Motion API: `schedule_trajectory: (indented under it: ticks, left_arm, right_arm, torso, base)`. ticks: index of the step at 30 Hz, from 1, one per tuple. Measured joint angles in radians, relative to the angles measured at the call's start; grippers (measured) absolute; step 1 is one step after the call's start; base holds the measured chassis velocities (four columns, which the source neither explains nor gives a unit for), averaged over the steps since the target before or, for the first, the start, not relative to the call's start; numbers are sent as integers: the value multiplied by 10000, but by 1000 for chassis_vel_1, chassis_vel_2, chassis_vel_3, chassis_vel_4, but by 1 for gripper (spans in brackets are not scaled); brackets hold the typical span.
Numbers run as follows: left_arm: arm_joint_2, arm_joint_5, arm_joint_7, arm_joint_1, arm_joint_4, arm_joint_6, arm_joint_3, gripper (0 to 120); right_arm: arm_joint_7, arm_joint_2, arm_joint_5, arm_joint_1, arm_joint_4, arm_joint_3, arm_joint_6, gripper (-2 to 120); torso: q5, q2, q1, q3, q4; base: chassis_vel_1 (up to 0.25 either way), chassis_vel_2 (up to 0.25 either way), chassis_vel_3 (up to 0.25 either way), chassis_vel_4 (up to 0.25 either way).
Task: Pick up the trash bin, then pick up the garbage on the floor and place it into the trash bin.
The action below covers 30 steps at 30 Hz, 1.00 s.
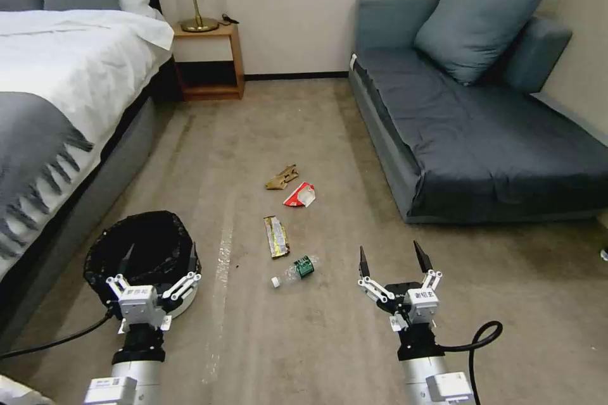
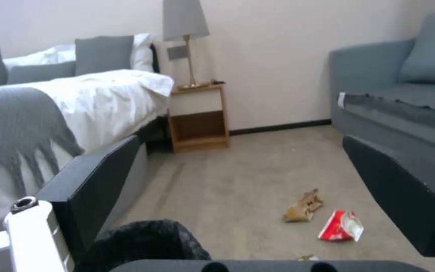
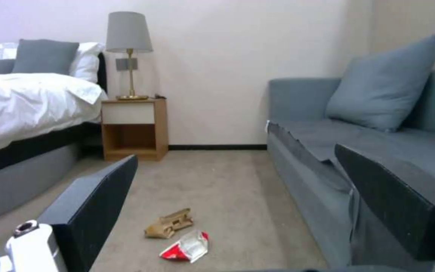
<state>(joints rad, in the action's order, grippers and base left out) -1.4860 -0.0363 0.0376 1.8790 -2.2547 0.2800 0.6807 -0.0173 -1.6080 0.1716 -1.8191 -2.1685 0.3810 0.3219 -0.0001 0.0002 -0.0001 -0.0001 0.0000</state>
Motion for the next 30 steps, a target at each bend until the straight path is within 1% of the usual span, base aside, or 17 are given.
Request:
schedule_trajectory:
  ticks: [3, 8, 9, 10, 11, 13, 14, 15, 16, 17, 18, 19, 21, 22, 25, 26, 30]
  left_arm:
    - [120, -166, -12, -22, 0, -187, 60, 100]
    - [719, -1498, -41, -326, -120, -1018, 627, 100]
    - [964, -1947, -42, -392, -137, -1328, 720, 100]
    - [1443, -2686, -42, -487, -125, -1884, 795, 100]
    - [1443, -2686, -42, -487, -125, -1884, 795, 100]
    - [1836, -3310, -43, -546, -65, -2357, 854, 100]
    - [2280, -4099, -44, -621, -6, -3163, 956, 100]
    - [2280, -4099, -44, -621, -6, -3163, 956, 100]
    - [2564, -4597, -69, -708, 44, -3786, 1097, 100]
    - [2696, -4791, -100, -772, 79, -4113, 1207, 100]
    - [3019, -5092, -202, -979, 224, -4919, 1623, 100]
    - [3019, -5092, -202, -979, 224, -4919, 1623, 100]
    - [3602, -5536, -393, -1321, 603, -5804, 2361, 100]
    - [3602, -5536, -393, -1321, 603, -5804, 2361, 100]
    - [4422, -6056, -593, -1762, 1418, -6421, 3159, 100]
    - [4422, -6056, -593, -1762, 1418, -6421, 3159, 100]
    - [5401, -6308, -762, -2326, 2714, -6929, 3567, 100]
  right_arm:
    - [-11, -18, -17, 1, 4, 5, -26, 100]
    - [-43, -29, -50, -7, 23, 14, -36, 100]
    - [-48, -27, -66, -10, 29, 17, -36, 100]
    - [-57, -22, -93, -11, 41, 25, -36, 100]
    - [-57, -22, -93, -11, 41, 25, -36, 100]
    - [-68, -2, -123, -2, 53, 34, -37, 100]
    - [-77, 15, -148, 5, 59, 43, -41, 100]
    - [-77, 15, -148, 5, 59, 43, -41, 100]
    - [-83, 25, -168, 11, 65, 48, -42, 100]
    - [-86, 32, -181, 11, 70, 54, -41, 100]
    - [-101, 52, -211, 12, 91, 74, -41, 100]
    - [-101, 52, -211, 12, 91, 74, -41, 100]
    - [-122, 91, -262, 8, 122, 115, -39, 100]
    - [-122, 91, -262, 8, 122, 115, -39, 100]
    - [-145, 134, -334, -7, 150, 192, -15, 100]
    - [-145, 134, -334, -7, 150, 192, -15, 100]
    - [-166, 174, -373, -28, 177, 238, 4, 100]
  torso:
    - [1, 0, 0, 0, 1]
    - [1, 0, 0, 0, 0]
    - [1, 0, 0, 0, 1]
    - [-1, -1, 0, 0, 0]
    - [-1, -1, 0, 0, 0]
    - [0, -1, 0, 0, -1]
    - [-1, -1, 0, 1, 0]
    - [-1, -1, 0, 1, 0]
    - [-1, -1, 0, 1, 0]
    - [-1, -1, 0, 1, 0]
    - [-2, -1, 0, 1, 0]
    - [-2, -1, 0, 1, 0]
    - [-1, -1, 0, 1, -1]
    - [-1, -1, 0, 1, -1]
    - [0, -2, 0, 1, 0]
    - [0, -2, 0, 1, 0]
    - [0, -2, 0, 1, 2]
  base:
    - [0, 0, 0, 0]
    - [0, 0, 0, 0]
    - [0, 0, 0, 0]
    - [0, 0, 0, 0]
    - [0, 0, 0, 0]
    - [0, 0, 0, 0]
    - [0, 0, 0, 0]
    - [0, 0, 0, 0]
    - [0, 0, 0, 0]
    - [0, 0, 0, 0]
    - [0, 0, 0, 0]
    - [0, 0, 0, 0]
    - [0, 0, 0, 0]
    - [0, 0, 0, 0]
    - [0, 0, 0, 0]
    - [0, 0, 0, 0]
    - [0, 0, 0, 0]
